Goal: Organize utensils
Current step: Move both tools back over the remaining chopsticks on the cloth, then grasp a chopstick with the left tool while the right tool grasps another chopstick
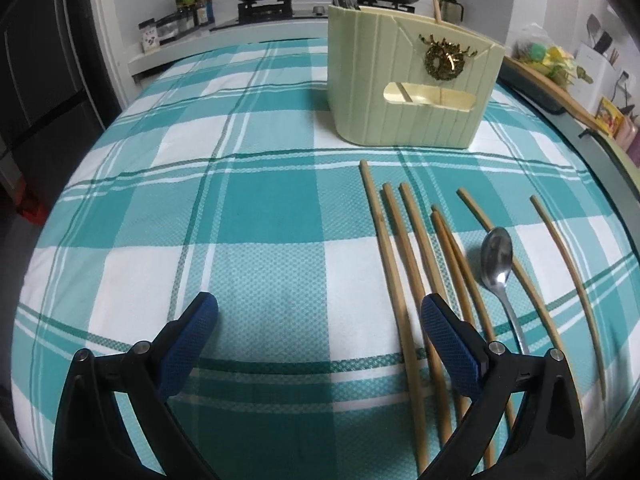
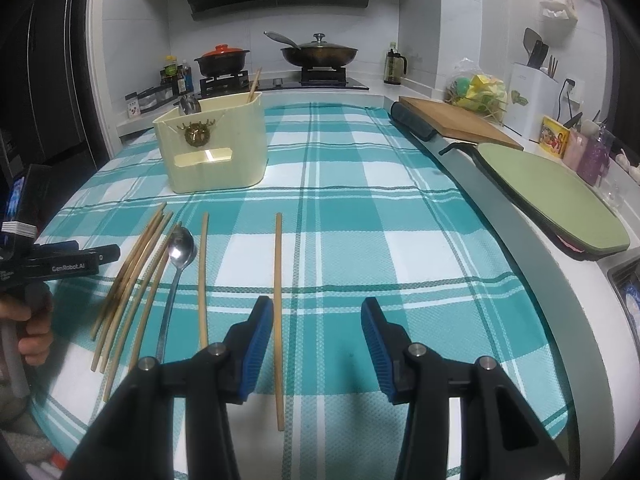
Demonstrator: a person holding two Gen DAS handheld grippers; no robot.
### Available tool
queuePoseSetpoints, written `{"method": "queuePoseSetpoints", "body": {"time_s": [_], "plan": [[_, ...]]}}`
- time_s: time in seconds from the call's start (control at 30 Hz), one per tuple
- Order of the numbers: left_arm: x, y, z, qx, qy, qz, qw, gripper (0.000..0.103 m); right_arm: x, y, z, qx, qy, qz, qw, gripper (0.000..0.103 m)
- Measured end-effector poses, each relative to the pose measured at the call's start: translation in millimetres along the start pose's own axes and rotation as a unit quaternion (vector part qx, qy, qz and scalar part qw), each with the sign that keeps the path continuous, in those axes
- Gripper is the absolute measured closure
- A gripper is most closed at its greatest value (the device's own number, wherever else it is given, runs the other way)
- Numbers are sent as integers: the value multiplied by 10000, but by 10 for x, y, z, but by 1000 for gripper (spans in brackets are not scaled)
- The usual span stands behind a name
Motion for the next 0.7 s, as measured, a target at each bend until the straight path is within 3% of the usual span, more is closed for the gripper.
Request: {"method": "queuePoseSetpoints", "body": {"time_s": [0.27, 0.33, 0.63, 0.7], "plan": [[-31, -165, 8, 81, -84, -137, 9998, 2, -3, -81, 70, 31, -109, -86, 9999, 57], [-27, -165, 3, 47, -99, -142, 9998, 6, -5, -130, 61, 84, -124, -143, 9998, 57], [-82, -93, 20, -126, -170, -167, 9996, 42, -145, -584, -219, 696, 76, -900, 9935, 57], [-110, -51, 55, -139, -273, -131, 9994, 65, -183, -677, -327, 767, 262, -1041, 9913, 57]]}}
Point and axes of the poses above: each gripper's, at about its wrist camera, not at the fingertips, and y roughly against the way its jaws point, z to its right, x to its top, the point moved 10 cm from there along -y, roughly the way its jaws point, and after that the axes turned 1 degree about z, right-handed, at the moved point
